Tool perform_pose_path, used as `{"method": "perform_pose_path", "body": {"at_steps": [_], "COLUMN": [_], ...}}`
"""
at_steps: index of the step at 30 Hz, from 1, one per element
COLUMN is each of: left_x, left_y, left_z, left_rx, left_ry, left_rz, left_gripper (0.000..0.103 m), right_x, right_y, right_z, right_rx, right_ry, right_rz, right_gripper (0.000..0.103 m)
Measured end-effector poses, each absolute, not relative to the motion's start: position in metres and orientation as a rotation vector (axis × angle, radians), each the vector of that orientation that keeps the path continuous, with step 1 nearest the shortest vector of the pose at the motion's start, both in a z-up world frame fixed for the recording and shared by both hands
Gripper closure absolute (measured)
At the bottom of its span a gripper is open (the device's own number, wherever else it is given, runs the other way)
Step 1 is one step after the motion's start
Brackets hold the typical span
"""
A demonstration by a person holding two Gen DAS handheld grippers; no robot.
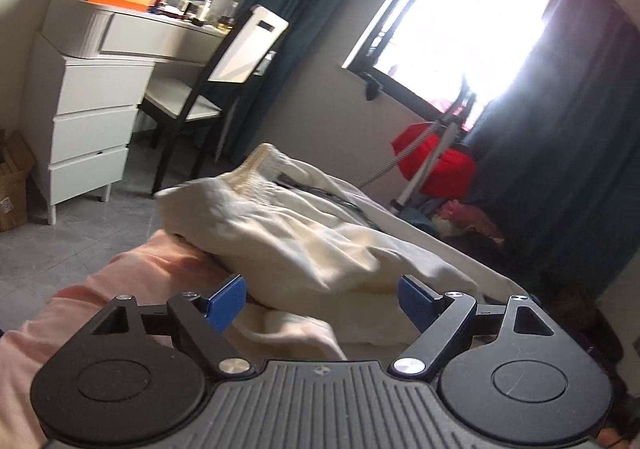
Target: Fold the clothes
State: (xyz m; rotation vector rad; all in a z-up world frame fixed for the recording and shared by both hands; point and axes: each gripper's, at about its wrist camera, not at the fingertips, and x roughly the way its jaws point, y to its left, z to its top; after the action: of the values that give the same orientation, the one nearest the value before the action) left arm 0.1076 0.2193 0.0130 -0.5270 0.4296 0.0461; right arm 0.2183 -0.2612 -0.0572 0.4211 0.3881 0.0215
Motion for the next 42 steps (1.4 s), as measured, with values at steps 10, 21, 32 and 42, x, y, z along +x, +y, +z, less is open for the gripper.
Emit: {"method": "perform_pose_path", "body": {"at_steps": [10, 21, 32, 42], "left_x": [0.113, 0.126, 0.137, 0.158], "left_y": [0.11, 0.085, 0.073, 0.073], "left_z": [-0.035, -0.061, -0.068, -0.083], "left_rx": [-0.382, -0.295, -0.261, -0.24], "left_ry": [0.49, 0.523, 0.542, 0.567], "left_rz": [-0.128, -0.187, -0.239, -0.241], "left_gripper": [0.01, 0.013, 0.013, 0.013], "right_x": [0.246, 0.267, 0.406, 0.392], "right_y": [-0.298, -0.32, -0.419, -0.429], "right_z": [-0.142, -0.094, -0.002, -0.068], "right_rx": [0.616, 0.427, -0.077, 0.146], "right_ry": [0.579, 0.418, 0.386, 0.4], "right_rz": [-0.066, -0.234, -0.537, -0.423], "right_gripper": [0.038, 0.095, 0.094, 0.0]}}
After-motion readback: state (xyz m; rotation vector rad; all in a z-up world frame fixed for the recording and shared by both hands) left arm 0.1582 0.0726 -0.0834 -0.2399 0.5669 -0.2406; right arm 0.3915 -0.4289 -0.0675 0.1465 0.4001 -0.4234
